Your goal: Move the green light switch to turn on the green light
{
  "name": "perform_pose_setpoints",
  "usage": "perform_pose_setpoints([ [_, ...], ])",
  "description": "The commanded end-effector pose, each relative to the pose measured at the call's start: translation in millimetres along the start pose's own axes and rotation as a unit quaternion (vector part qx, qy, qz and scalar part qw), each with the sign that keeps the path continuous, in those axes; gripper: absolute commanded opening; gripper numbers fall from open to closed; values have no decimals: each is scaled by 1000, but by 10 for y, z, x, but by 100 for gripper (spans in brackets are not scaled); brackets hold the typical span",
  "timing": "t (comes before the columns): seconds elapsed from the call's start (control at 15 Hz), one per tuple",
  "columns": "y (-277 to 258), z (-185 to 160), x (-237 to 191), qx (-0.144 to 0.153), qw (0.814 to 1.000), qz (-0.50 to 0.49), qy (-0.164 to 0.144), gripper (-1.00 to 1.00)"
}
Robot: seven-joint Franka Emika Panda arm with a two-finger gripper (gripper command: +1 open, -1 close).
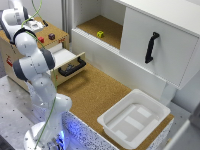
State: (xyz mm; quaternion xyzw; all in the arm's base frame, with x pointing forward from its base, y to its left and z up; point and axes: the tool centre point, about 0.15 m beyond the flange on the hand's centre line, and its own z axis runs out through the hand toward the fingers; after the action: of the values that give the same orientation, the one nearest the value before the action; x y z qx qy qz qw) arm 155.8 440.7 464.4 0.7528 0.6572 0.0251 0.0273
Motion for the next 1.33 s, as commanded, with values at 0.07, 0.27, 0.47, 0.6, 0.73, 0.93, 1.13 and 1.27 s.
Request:
perform_pose_setpoints([
  [0.07, 63, 340, 190, 16, 1000, -16, -14, -100],
  [0.27, 0, 414, 123, 27, 999, -13, -18, -100],
  [0.47, -102, -135, 1, -28, 1000, -10, -8, -100],
  [0.6, -129, -497, -68, -63, 998, -2, 3, 100],
  [0.73, -113, -594, -116, -74, 997, 8, 4, 100],
  [0.93, -101, -555, -178, -69, 997, 18, -1, 100],
  [1.13, -113, -502, -198, -64, 998, 25, -6, 100],
  [1.27, -118, -489, -198, -64, 998, 27, -9, 100],
])
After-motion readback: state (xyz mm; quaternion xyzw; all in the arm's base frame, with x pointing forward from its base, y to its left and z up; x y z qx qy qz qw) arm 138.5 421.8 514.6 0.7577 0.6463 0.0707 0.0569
